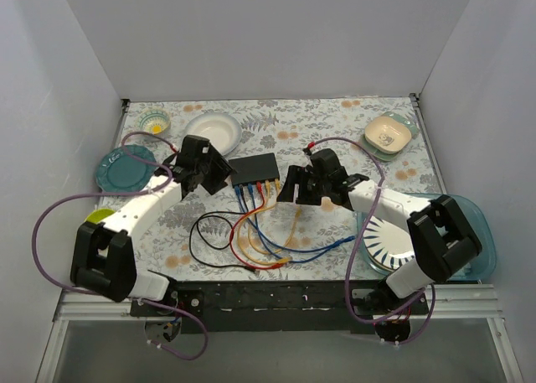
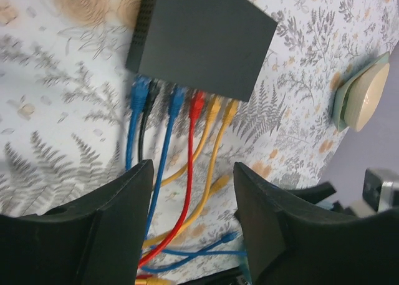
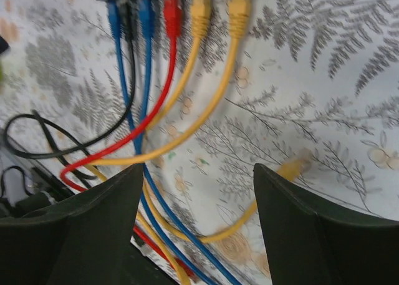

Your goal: Pull the plug from the switch port

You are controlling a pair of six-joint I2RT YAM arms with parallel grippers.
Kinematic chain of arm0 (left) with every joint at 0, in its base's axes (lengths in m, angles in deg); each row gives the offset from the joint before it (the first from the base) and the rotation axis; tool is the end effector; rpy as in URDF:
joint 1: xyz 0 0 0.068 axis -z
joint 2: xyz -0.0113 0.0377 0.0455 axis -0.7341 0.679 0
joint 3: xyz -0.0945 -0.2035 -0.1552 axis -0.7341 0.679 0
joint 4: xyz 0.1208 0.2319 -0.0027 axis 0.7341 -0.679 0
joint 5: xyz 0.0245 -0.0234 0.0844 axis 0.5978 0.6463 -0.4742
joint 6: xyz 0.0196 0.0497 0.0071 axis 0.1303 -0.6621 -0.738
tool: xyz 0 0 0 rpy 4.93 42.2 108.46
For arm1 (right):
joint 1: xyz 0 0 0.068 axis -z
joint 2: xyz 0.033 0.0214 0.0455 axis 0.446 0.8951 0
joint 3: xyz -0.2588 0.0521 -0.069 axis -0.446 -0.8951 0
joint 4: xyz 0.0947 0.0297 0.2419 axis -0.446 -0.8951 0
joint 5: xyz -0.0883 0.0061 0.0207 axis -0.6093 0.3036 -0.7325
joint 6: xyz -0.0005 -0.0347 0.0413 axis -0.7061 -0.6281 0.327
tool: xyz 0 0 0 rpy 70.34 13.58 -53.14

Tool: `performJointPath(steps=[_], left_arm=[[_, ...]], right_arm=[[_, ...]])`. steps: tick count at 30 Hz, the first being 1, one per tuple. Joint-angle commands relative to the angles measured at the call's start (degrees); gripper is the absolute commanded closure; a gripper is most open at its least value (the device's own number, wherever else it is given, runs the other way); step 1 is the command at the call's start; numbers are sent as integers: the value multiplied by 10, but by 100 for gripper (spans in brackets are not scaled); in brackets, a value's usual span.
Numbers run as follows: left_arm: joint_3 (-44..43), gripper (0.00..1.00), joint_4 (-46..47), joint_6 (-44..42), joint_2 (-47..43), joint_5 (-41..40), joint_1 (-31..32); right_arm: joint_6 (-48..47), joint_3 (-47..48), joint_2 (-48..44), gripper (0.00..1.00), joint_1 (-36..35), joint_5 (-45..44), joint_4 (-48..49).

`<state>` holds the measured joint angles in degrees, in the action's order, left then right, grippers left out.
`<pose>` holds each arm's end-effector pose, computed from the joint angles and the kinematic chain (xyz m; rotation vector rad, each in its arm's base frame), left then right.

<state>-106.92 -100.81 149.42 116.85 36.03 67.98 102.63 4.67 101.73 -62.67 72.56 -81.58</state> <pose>0.2779 -0.1073 0.2452 -1.6662 2.1026 -0.8999 0.2518 0.1928 0.2041 -0.0819 2.4425 0.8511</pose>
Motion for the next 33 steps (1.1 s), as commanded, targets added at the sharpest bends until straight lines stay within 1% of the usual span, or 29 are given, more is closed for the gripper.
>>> performJointPath(steps=[1,2,5,9,14,17,18,19,21,26,32,33], left_arm=[[71,47,3,17,-115,-13,-2],[84,47,3,15,-142,-12,-2],[92,47,-13,2,-163,-18,1],[107,47,-13,3,-174,-22,1],[114,47,-16,4,-171,-18,1],[116,47,-15,7,-165,-16,1],[116,48,-14,7,-162,-15,1],[116,48,-13,5,-161,-14,1],[113,48,-9,5,-151,-14,1],[105,48,7,5,-129,-10,1],[97,48,26,6,-88,11,2],[99,49,29,8,-84,12,2]], right_arm=[[83,34,42,22,12,55,93],[100,47,52,22,15,64,95],[120,70,96,24,16,90,89],[142,77,140,28,18,121,89],[164,60,155,29,18,129,123],[166,62,172,41,18,145,134],[166,61,176,52,18,152,135],[161,57,179,57,18,154,135],[155,43,176,65,17,160,133],[122,-52,130,69,17,158,139],[99,-117,85,74,18,152,137],[99,-129,79,77,16,153,137]])
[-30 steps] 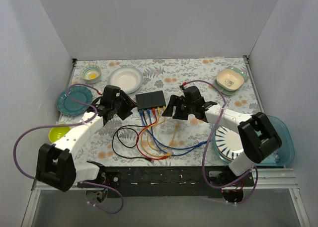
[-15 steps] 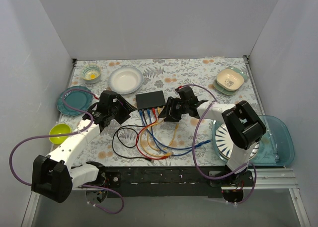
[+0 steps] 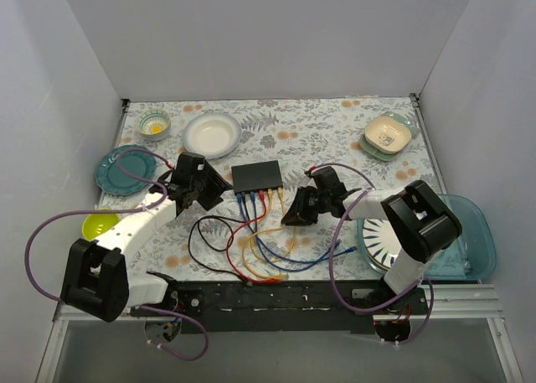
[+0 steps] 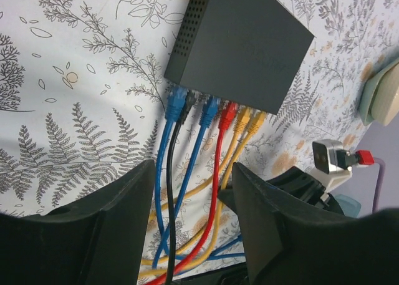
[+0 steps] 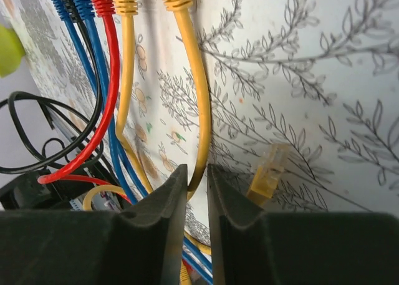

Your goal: Pull the plug from the switch port

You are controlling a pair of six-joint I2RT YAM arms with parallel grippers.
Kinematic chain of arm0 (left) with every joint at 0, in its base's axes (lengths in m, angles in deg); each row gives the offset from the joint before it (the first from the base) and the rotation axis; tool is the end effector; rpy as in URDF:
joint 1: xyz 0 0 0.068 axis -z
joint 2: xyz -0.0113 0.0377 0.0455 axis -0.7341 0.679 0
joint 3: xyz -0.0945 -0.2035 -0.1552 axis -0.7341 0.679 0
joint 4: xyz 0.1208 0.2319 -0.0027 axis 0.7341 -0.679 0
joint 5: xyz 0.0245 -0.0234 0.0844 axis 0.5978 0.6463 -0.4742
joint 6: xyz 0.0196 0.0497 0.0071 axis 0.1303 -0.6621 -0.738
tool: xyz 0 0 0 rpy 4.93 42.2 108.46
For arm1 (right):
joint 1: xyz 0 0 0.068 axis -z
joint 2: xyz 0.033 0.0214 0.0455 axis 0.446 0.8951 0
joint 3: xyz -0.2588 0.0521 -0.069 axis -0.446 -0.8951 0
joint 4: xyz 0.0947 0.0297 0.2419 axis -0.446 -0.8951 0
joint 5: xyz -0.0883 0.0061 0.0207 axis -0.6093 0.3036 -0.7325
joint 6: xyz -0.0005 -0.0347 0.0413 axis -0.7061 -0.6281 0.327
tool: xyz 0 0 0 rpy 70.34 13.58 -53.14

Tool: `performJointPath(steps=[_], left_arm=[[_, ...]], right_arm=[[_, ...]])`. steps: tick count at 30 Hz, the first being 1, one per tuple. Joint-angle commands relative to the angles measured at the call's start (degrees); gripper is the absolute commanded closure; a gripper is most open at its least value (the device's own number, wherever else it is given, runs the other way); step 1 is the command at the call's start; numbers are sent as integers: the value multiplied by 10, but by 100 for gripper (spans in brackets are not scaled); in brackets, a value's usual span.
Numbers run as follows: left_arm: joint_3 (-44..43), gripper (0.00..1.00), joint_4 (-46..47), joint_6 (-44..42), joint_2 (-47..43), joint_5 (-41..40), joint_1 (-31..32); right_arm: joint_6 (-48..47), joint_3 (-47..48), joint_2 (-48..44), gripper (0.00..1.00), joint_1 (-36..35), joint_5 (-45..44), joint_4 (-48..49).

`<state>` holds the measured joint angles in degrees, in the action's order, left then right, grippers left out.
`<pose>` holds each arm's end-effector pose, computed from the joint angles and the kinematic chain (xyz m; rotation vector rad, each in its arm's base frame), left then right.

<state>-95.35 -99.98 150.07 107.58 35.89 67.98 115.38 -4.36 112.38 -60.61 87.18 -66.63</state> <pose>0.2352 -0.0911 0.2233 -1.6943 2.1098 -0.8744 0.2482 0.1870 0.1261 0.1270 2.6367 1.1558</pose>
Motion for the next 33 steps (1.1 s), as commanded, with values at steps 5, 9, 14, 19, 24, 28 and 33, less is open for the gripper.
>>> performJointPath(steps=[5,9,14,19,24,28,33], left_arm=[[-7,49,41,9,12,15,11],[-25,49,58,-6,32,8,12],[-109,49,98,-59,125,50,13],[-166,53,142,-76,236,144,22],[-197,57,173,-88,324,224,36],[-205,59,173,-90,378,253,46],[-207,60,147,-88,398,229,50]], right_arm=[[-46,-69,-76,80,-6,3,-35],[-69,-70,-114,60,-6,-30,-64],[-126,14,-148,44,-6,-114,-153],[-169,91,-135,34,-4,-197,-233],[-126,44,-136,37,27,-181,-136],[-71,-5,-108,43,92,-83,-12],[-74,30,-16,46,99,4,58]])
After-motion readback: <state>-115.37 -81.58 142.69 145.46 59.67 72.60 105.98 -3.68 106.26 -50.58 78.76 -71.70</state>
